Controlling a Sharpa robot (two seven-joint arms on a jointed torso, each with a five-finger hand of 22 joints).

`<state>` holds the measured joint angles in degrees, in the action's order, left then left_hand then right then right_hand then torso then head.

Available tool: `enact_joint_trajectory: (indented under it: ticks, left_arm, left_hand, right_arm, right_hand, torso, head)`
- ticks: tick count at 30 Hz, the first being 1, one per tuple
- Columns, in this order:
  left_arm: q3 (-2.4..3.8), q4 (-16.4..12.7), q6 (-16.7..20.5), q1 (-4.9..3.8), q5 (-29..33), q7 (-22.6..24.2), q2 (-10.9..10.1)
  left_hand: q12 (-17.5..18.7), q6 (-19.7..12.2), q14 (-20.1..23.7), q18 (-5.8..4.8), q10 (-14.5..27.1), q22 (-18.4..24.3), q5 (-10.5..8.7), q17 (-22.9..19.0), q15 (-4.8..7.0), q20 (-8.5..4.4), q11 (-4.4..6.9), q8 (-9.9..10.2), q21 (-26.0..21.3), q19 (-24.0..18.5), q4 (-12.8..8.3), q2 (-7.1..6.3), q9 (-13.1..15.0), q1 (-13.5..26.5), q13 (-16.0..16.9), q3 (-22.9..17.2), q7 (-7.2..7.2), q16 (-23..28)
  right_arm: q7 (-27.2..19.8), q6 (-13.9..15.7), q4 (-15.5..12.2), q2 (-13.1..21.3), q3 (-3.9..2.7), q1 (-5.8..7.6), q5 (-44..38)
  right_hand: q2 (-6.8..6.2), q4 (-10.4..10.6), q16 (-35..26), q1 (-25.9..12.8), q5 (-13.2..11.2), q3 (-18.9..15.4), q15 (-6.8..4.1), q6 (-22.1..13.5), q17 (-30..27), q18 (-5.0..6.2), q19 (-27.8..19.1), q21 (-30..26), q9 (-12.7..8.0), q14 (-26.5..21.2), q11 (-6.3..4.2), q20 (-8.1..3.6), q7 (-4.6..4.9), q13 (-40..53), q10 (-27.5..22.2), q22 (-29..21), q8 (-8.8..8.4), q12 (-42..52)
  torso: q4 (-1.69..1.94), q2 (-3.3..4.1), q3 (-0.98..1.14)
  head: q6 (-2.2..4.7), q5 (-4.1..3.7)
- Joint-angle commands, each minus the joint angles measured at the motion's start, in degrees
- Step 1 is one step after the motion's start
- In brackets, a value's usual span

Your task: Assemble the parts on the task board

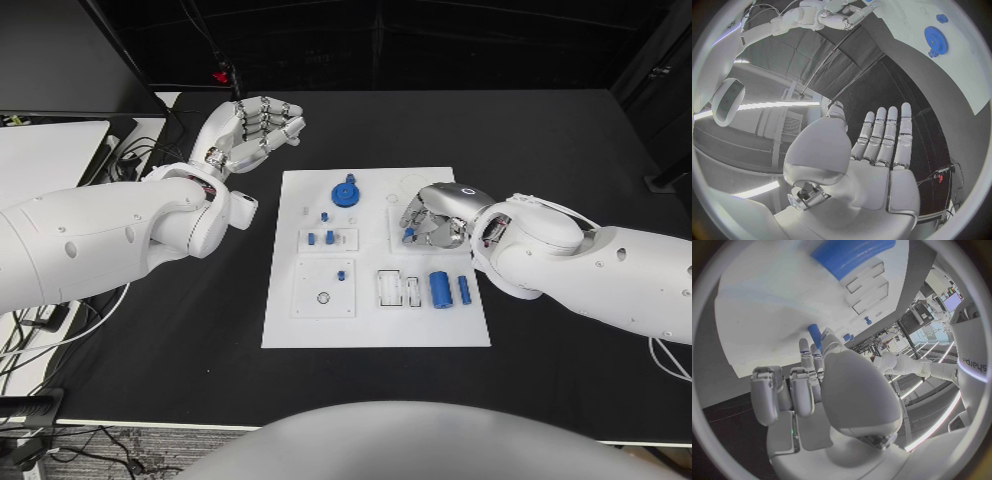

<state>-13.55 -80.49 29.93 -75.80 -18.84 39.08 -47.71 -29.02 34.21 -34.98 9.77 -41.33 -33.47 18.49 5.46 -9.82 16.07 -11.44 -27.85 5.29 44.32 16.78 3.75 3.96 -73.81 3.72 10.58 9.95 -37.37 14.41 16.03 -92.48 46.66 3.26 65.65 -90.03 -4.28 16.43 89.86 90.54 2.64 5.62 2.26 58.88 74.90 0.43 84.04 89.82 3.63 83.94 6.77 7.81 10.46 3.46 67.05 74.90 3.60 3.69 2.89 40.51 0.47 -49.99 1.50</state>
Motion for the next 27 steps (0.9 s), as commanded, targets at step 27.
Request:
enact_joint_trajectory:
  ticks: [27]
  left_arm:
    - [0.05,0.10,-0.32,-0.08,0.22,0.72,0.16]
  left_hand:
    - [-0.23,0.09,-0.41,0.66,0.03,0.08,0.34,-0.16,-0.02,-0.03,0.36,-0.42,0.41,0.63,-0.11,0.17,-0.06,-0.67,-0.07,-0.30,3.72,-0.42]
  right_arm:
    - [-0.68,-0.40,0.06,-0.20,-0.03,-0.12,-0.07]
  right_hand:
    - [4.22,-1.29,0.14,4.42,0.20,4.28,-1.21,5.72,15.10,-0.43,5.96,0.18,1.02,6.06,-2.19,-0.49,-2.57,0.08,4.05,15.10,2.75,0.96]
  torso:
    - [0.01,-0.01,0.01]
  head:
    - [-0.01,0.26]
